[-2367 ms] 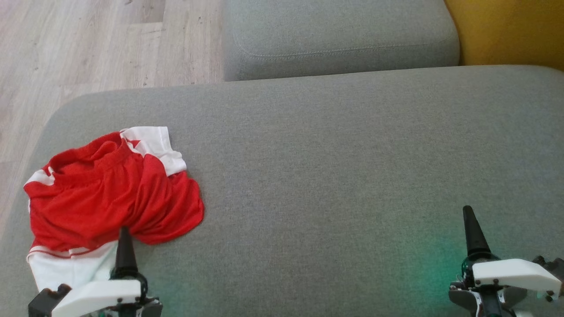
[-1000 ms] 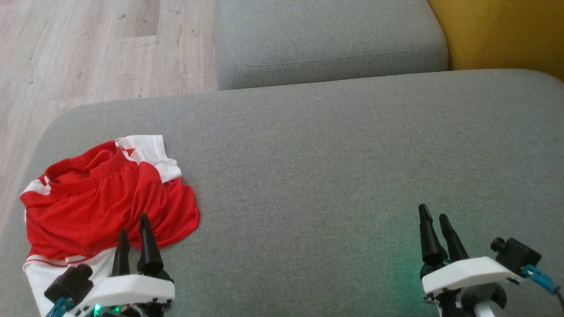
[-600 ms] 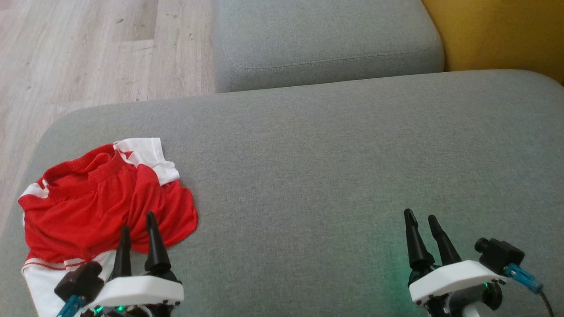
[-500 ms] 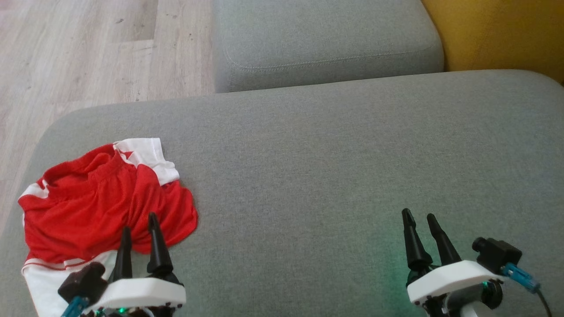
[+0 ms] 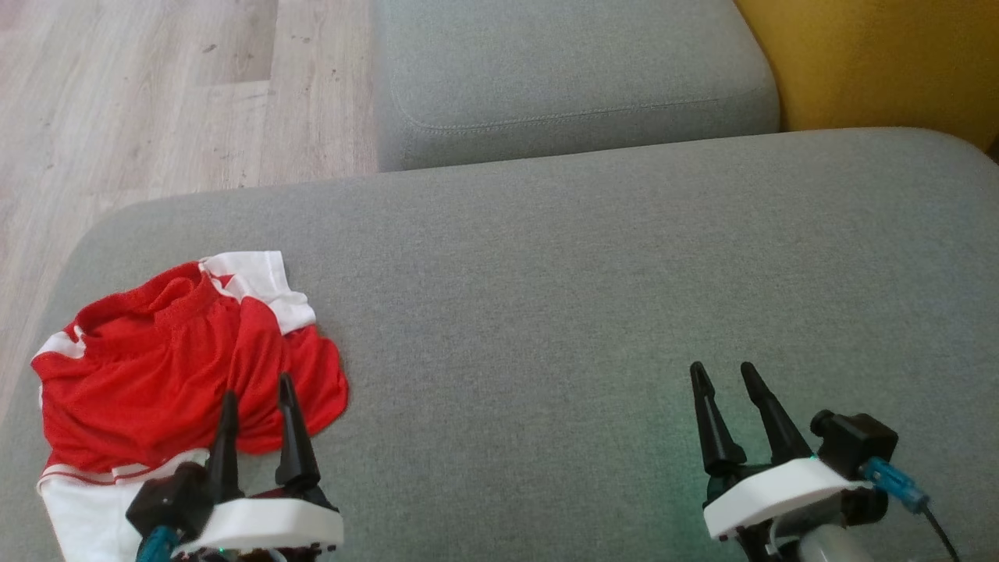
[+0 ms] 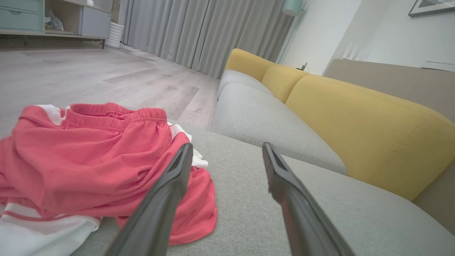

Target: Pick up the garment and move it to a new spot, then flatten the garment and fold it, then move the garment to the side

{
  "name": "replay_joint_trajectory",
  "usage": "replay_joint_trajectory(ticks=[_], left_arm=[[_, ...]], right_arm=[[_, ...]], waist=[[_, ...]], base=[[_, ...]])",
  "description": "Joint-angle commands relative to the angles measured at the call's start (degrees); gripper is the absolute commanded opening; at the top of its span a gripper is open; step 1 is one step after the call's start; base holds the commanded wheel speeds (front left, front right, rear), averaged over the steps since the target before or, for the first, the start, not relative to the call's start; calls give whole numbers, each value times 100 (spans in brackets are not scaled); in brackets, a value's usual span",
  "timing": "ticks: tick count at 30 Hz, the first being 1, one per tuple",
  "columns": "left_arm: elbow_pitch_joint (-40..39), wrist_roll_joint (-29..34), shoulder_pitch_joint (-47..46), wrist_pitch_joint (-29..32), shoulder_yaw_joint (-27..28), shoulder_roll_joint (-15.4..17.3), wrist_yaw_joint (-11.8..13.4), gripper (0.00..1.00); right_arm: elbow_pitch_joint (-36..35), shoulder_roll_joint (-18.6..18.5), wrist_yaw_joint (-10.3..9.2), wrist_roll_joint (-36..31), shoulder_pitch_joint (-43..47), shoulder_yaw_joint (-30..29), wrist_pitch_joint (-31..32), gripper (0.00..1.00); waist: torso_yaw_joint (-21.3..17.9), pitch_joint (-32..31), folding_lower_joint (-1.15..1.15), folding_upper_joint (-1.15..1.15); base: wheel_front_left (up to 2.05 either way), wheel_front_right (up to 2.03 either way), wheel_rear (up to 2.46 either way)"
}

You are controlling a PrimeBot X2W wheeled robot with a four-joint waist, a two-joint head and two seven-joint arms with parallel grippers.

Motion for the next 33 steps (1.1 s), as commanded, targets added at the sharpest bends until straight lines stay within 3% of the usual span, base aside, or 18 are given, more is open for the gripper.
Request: replay_joint_trajectory(ticks=[1, 23, 33], left_arm=[[-206, 168, -168, -85, 100, 50, 44, 100], [440, 1684, -148, -476, -206, 59, 437, 100], [557, 1627, -152, -476, -230, 59, 455, 100]], right_arm=[[-190, -40, 37, -170, -284, 151, -96, 100], [-142, -49, 45, -1701, -190, 224, -485, 100], [-57, -49, 45, -1735, -126, 72, -485, 100]], waist=[[-3, -9, 0, 0], [-54, -139, 0, 0], [-34, -168, 0, 0]], base=[[0, 0, 0], [0, 0, 0], [0, 0, 0]])
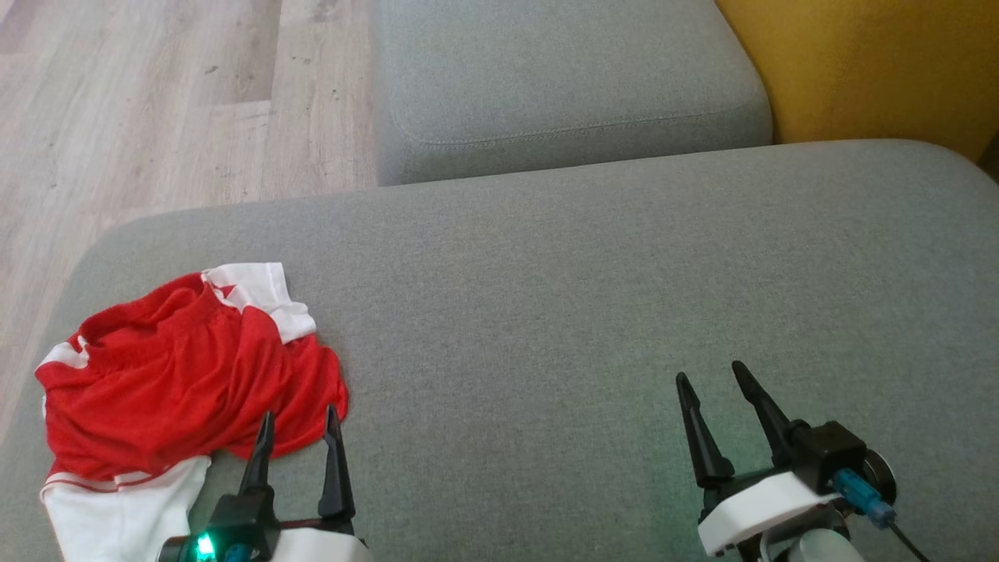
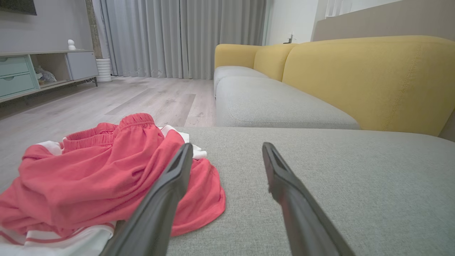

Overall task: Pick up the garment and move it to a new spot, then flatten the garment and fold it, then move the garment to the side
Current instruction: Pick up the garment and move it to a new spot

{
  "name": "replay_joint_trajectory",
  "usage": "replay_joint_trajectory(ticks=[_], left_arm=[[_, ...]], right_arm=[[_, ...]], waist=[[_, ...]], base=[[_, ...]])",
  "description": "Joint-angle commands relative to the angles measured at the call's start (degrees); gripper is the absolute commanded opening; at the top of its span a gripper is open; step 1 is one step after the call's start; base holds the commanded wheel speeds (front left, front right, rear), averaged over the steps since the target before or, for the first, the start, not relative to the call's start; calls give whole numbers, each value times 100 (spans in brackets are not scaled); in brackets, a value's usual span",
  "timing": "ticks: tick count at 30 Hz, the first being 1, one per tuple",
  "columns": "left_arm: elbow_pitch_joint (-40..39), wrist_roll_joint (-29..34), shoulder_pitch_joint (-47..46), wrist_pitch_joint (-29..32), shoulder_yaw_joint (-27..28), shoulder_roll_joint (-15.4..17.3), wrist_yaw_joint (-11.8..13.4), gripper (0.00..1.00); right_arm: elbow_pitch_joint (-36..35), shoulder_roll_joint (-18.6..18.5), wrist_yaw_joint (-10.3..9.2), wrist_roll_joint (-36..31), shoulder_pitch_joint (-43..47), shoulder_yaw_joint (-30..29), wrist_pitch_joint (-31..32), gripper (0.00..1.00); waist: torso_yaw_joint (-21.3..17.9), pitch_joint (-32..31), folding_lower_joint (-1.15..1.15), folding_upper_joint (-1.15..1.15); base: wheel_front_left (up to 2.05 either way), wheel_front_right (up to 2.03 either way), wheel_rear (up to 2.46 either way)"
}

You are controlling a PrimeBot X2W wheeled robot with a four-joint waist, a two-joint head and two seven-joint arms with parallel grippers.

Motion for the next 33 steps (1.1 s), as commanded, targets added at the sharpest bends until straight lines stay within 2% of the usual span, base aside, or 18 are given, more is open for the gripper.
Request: replay_joint_trajectory(ticks=[1, 9, 14, 20, 28, 33], left_arm=[[-121, 13, -162, -62, 150, 44, 50, 100], [-111, -2, -154, -62, 171, 44, 65, 100], [-103, 60, -180, -62, 186, 44, 72, 100], [2, 178, -207, -62, 379, 44, -31, 100], [-175, 126, 1, -62, 684, 44, 145, 100], [-354, 241, 7, -62, 930, 44, 137, 100]], right_arm=[[-128, -39, 44, -44, -135, 95, -78, 100], [-93, -39, 44, -35, -105, 47, -78, 100], [-136, -39, 44, -48, -42, 32, -78, 100], [-168, -39, 44, -56, 56, -24, -78, 100], [-160, -39, 44, -43, 148, -104, -78, 100], [-173, -39, 44, -82, 135, -203, -78, 100]], waist=[[5, -16, 0, 0], [38, -38, 0, 0], [246, -35, 0, 0], [804, 8, 0, 0], [1711, 28, 0, 0], [2104, 98, 0, 0]], base=[[0, 0, 0], [0, 0, 0], [0, 0, 0], [0, 0, 0], [0, 0, 0], [0, 0, 0]])
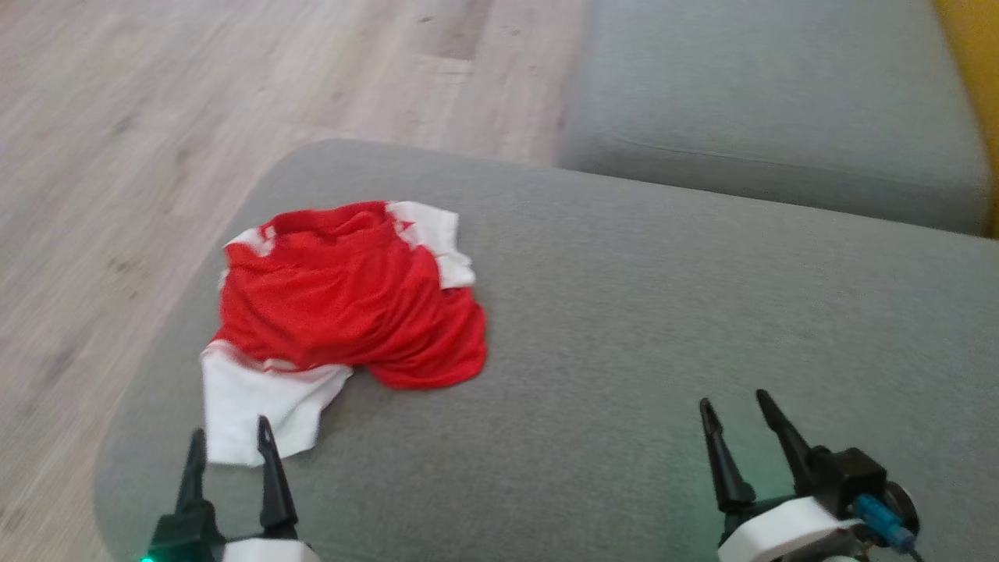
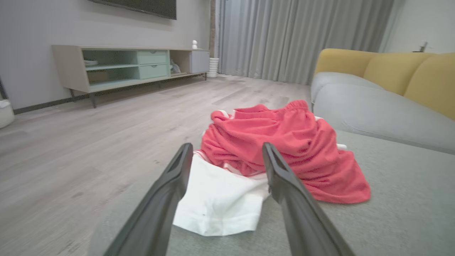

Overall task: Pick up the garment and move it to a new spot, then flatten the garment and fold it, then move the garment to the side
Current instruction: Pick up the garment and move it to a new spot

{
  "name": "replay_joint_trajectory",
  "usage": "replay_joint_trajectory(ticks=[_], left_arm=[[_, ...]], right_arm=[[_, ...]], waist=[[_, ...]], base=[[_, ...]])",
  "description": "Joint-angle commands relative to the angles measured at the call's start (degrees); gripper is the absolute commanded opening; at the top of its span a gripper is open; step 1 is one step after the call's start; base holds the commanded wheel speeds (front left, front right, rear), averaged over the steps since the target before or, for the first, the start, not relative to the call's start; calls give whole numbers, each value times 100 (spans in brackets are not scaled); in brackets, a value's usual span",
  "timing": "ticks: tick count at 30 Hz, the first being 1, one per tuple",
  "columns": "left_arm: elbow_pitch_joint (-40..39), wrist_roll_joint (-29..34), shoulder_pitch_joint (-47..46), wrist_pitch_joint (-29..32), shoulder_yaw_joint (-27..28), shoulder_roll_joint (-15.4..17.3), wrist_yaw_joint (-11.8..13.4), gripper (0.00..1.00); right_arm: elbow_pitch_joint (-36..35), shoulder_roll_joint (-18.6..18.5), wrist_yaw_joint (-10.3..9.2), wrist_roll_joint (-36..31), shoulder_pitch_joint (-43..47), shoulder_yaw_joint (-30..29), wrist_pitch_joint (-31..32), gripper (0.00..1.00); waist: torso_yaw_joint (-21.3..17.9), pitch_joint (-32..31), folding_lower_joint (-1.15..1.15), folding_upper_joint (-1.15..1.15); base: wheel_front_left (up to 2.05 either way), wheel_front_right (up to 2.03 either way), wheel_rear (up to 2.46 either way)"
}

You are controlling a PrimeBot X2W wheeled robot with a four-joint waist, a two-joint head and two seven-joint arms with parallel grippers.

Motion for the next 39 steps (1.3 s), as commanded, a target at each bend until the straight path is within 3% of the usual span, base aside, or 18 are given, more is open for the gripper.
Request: replay_joint_trajectory(ticks=[1, 9, 13, 19, 24, 28, 31, 35, 39], left_arm=[[-306, 83, -251, -62, 224, 21, 13, 100], [-853, 147, -362, -62, 503, 21, 69, 100], [-1081, 83, -701, -62, 512, 21, 152, 100], [-909, 59, -1715, -62, 566, 21, 15, 100], [-235, -84, -2709, -62, 280, 21, -75, 100], [706, -136, -3348, -62, 55, 22, -160, 100], [1406, 35, -3714, -24, -24, 50, -54, 100], [2475, -237, -4280, 480, -93, 44, -367, 100], [3119, -370, -4637, 726, -28, 144, -457, 100]], right_arm=[[-205, -44, 44, -34, -206, 43, -78, 100], [-345, -44, 44, -199, -279, -201, -78, 100], [-462, -45, 44, -411, -462, -406, -78, 100], [-752, -334, 44, -673, -887, -637, -78, 100], [-1068, -703, 44, -783, -1229, -889, -78, 100], [-1197, -876, 44, -822, -1345, -961, -78, 100], [-1277, -904, 44, -817, -1387, -1060, -78, 100], [-1388, -932, 44, -813, -1407, -1119, -78, 100], [-1450, -918, 44, -816, -1492, -1140, -78, 100]], waist=[[263, 78, 0, 0], [429, 391, 0, 0], [418, 911, 0, 0], [413, 1856, 0, 0], [420, 2675, 0, 0], [366, 2990, 0, 0], [304, 3107, 0, 0], [209, 3224, 0, 0], [90, 3299, 0, 0]], base=[[0, 0, 0], [0, 0, 0], [0, 0, 0], [0, 0, 0], [0, 0, 0], [0, 0, 0], [0, 0, 0], [0, 0, 0], [0, 0, 0]])
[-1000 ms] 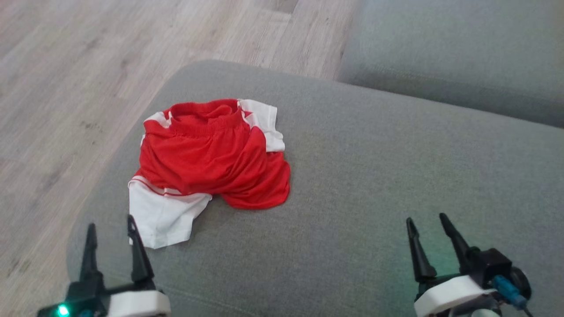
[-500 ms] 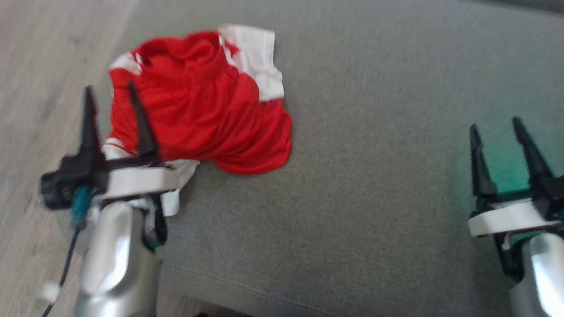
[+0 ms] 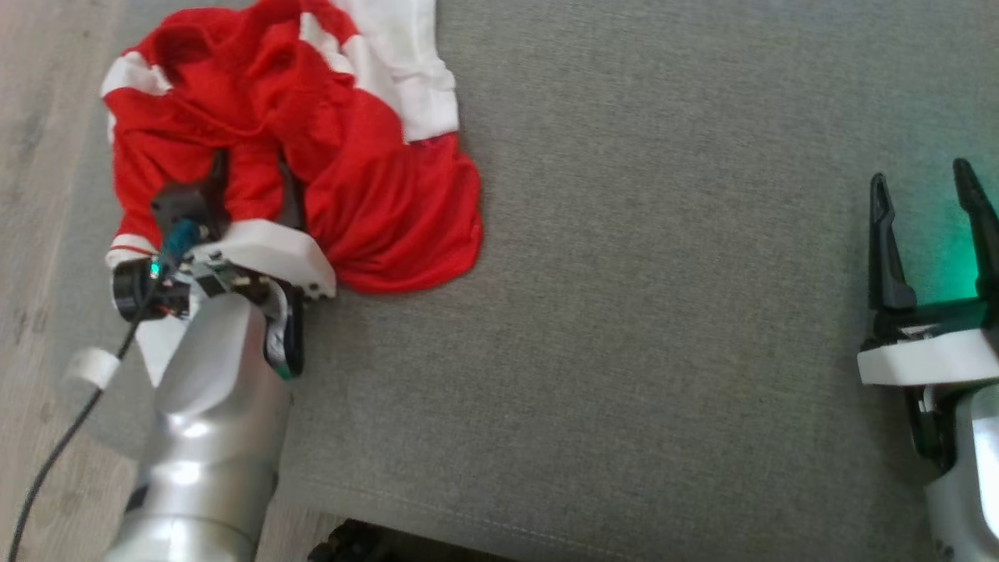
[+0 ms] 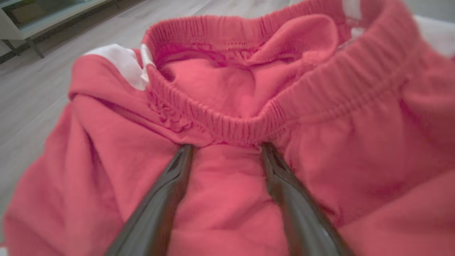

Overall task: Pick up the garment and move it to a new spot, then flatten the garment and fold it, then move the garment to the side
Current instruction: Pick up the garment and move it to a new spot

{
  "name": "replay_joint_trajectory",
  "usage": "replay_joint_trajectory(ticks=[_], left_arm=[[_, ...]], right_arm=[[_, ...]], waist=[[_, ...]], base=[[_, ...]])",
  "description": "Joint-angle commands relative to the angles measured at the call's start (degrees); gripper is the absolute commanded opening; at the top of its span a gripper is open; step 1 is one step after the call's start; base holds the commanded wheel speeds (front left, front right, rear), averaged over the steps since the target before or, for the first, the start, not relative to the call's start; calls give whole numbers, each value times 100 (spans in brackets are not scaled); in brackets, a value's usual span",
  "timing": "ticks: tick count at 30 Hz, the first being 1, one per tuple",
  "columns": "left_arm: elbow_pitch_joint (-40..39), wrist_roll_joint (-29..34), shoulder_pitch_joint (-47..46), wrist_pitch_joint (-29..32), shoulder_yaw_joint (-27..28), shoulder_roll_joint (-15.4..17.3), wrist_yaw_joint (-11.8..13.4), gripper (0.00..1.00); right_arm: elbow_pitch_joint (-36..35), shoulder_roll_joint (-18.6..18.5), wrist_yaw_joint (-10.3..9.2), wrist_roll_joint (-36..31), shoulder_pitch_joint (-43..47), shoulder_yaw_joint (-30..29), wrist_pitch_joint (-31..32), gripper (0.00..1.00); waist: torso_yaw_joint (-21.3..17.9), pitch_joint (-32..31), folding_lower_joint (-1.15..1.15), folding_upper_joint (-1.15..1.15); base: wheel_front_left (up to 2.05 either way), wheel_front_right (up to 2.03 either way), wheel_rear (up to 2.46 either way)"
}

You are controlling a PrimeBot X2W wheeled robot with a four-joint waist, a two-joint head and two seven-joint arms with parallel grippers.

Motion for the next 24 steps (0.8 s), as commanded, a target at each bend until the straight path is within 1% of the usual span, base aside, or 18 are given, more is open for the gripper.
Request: replay_joint_trajectory(ticks=[1, 2, 5, 8, 11, 15, 19, 20, 24], left_arm=[[83, -26, -142, -24, 158, 261, 1, 88], [190, -35, -189, -61, 167, 286, -3, 0], [364, -64, -306, -326, 206, 360, -13, 0], [334, -22, -401, -588, 251, 448, 128, 0], [153, 30, -421, -714, 277, 535, 221, 0], [-315, 118, -343, -765, 246, 644, 222, 0], [-1021, 254, -217, -777, 154, 784, 198, 0], [-1021, 254, -217, -777, 154, 784, 198, 0], [-1872, 326, -119, -598, -26, 840, 75, 0]], right_arm=[[-168, -25, 43, -35, -56, 81, -35, 100], [-180, 1, 43, -36, -65, 72, -35, 100], [-216, 79, 43, -41, -46, 50, -35, 100], [-186, 147, 43, -38, -15, 43, -35, 100], [-126, 261, 43, -25, 0, 58, -35, 100], [-19, 430, 43, 16, 75, 133, -35, 100], [88, 595, 43, 72, 221, 218, -35, 100], [88, 595, 43, 72, 221, 218, -35, 100], [153, 710, 43, 130, 316, 302, -35, 100]], waist=[[-88, 32, 0, 0], [-118, 31, 0, 0], [-181, 6, 0, 0], [-231, -87, 0, 0], [-307, -281, 0, 0], [-415, -718, 0, 0], [-575, -1265, 0, 0], [-575, -1265, 0, 0], [-824, -1698, 0, 0]], base=[[0, 0, 0], [0, 0, 0], [0, 0, 0], [0, 0, 0], [0, 0, 0], [0, 0, 0], [0, 0, 0], [0, 0, 0], [0, 0, 0]])
